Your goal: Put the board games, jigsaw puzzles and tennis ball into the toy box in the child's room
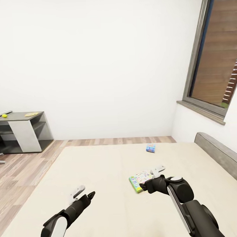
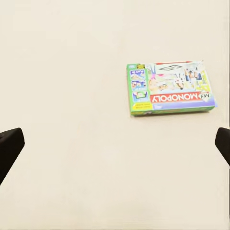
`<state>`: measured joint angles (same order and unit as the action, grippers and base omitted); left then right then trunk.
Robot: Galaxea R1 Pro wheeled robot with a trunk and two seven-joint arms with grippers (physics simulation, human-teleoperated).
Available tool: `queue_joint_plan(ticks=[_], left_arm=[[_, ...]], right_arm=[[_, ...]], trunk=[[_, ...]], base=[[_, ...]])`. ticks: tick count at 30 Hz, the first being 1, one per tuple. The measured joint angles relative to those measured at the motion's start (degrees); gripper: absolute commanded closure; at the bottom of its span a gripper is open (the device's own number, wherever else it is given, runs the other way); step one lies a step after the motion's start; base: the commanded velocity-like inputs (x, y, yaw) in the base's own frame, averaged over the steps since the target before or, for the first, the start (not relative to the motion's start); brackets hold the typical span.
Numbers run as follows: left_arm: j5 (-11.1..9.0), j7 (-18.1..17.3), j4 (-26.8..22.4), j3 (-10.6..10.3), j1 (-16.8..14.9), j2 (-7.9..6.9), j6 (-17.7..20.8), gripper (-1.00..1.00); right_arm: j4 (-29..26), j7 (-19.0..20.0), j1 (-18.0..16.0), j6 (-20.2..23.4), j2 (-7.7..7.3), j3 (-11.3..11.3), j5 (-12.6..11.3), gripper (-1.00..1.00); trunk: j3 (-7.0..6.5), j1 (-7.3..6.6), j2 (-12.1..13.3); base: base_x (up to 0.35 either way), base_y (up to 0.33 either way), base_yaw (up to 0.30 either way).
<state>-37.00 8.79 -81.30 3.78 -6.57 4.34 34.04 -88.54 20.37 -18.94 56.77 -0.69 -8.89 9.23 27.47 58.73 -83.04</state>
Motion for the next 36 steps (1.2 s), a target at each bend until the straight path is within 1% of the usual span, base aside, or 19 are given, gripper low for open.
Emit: queue_joint_plan(ticks=[36], left_arm=[[0.0,0.0,0.0,0.0,-0.01,0.0,0.01,-1.0]], right_arm=[[0.04,0.0,-0.08,0.0,-0.01,0.0,0.0,-1.0]], trunk=[[0.0,0.0,0.0]], base=[[0.0,-0.09,0.0]])
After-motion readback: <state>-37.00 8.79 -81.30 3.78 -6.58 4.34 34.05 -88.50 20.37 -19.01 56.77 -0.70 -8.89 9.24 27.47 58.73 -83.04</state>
